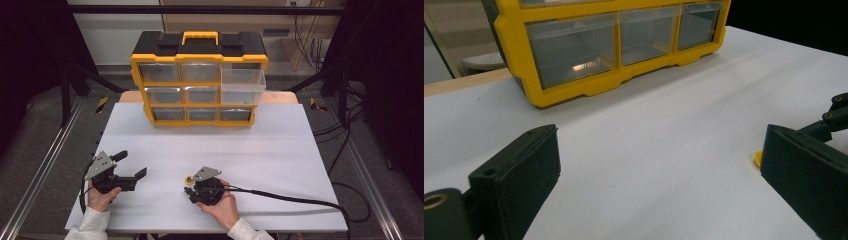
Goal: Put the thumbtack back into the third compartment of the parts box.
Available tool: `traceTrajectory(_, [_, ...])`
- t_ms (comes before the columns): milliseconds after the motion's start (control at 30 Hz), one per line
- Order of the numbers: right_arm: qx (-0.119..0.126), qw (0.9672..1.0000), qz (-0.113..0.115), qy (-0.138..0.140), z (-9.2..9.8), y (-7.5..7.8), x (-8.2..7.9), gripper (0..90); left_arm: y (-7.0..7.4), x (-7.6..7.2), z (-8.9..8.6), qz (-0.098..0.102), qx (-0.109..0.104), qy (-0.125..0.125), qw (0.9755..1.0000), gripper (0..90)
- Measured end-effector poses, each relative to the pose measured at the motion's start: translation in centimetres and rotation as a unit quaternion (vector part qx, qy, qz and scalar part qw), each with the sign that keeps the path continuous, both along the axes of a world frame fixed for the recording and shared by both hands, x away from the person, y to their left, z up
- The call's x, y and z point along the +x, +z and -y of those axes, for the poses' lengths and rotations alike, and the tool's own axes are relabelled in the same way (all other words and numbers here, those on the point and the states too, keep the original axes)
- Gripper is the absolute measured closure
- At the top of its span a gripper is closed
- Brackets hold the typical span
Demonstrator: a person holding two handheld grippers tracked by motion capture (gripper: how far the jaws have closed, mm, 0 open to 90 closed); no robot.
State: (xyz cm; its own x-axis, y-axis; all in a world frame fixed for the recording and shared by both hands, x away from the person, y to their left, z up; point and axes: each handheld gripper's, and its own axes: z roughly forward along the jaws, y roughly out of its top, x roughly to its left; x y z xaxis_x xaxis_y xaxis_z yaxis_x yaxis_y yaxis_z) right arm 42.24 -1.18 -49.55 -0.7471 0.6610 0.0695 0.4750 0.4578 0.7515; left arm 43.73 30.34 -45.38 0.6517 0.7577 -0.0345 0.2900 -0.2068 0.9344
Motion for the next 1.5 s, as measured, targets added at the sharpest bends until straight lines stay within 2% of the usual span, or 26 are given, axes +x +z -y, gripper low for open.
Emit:
traceTrajectory(300, [0.003,0.9999,-0.01,0.008,-0.15,-0.14,-0.03,65.5,-0.03,0.02,0.03,-0.002,0.002,0.0,1.0,2.8])
traceTrajectory(933, [-0.004,0.9996,-0.021,0.016,-0.18,-0.21,-0.01,83.0,-0.03,0.01,0.05,-0.002,0.002,0.0,1.0,2.8])
traceTrajectory(1500, [-0.003,0.9996,-0.023,0.019,0.07,0.17,0.04,85.9,0.01,-0.01,-0.01,0.0,0.0,0.0,1.0,2.8])
